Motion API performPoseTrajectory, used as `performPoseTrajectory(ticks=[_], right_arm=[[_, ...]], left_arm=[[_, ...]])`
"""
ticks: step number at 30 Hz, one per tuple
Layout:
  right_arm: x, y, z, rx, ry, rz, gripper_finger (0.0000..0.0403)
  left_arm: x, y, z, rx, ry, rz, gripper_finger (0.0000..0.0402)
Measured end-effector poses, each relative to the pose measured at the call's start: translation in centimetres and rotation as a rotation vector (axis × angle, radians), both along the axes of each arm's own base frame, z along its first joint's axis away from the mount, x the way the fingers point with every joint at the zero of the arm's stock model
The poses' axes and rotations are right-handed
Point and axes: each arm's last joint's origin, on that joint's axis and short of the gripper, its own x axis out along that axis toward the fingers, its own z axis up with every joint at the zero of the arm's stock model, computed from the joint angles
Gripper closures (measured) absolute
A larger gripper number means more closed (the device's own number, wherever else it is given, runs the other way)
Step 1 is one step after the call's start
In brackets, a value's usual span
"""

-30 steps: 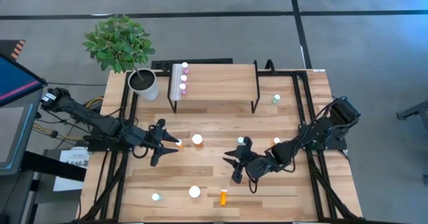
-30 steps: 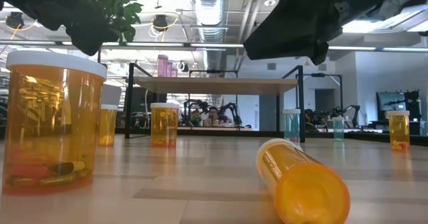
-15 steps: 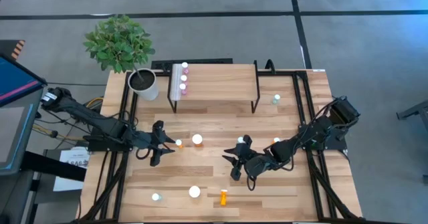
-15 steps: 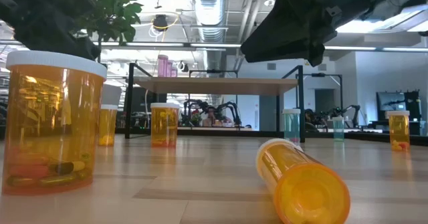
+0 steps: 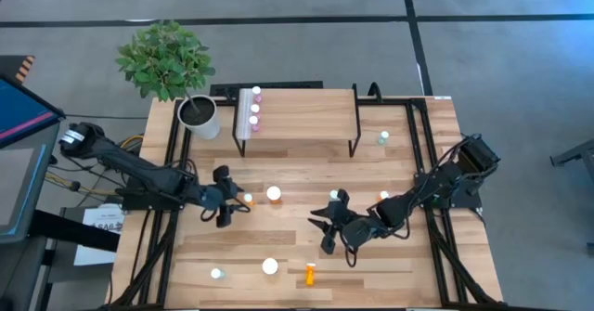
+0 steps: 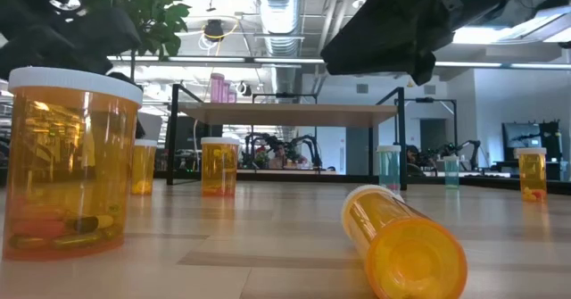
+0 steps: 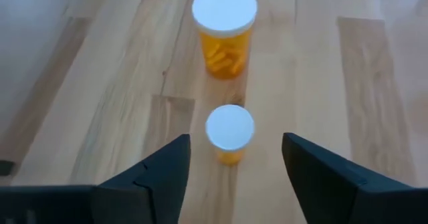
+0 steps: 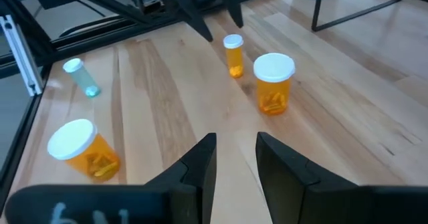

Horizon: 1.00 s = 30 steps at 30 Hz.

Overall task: Pick and place medicine bottles onto shelf by color
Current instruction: Put the top left small orange pill bottle on the shelf

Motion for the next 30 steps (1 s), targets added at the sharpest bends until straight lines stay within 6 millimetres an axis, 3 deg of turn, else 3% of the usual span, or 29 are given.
performPoseTrajectory(ticks=[5, 17, 30], right_arm=[[0.0, 0.0, 0.0, -0.004, 0.001, 0.000, 0.0276], [-0.2, 0.3, 0.0, -0.004, 0.000, 0.013, 0.0276], [-0.1, 0.3, 0.0, -0.007, 0.000, 0.011, 0.0276]], left_arm=[[0.0, 0.0, -0.1, 0.002, 0.014, -0.029, 0.0160], [-0.3, 0.8, -1.8, -0.037, -0.014, -0.022, 0.0166], [-0.2, 1.3, -1.9, -0.061, -0.023, -0.030, 0.0166]])
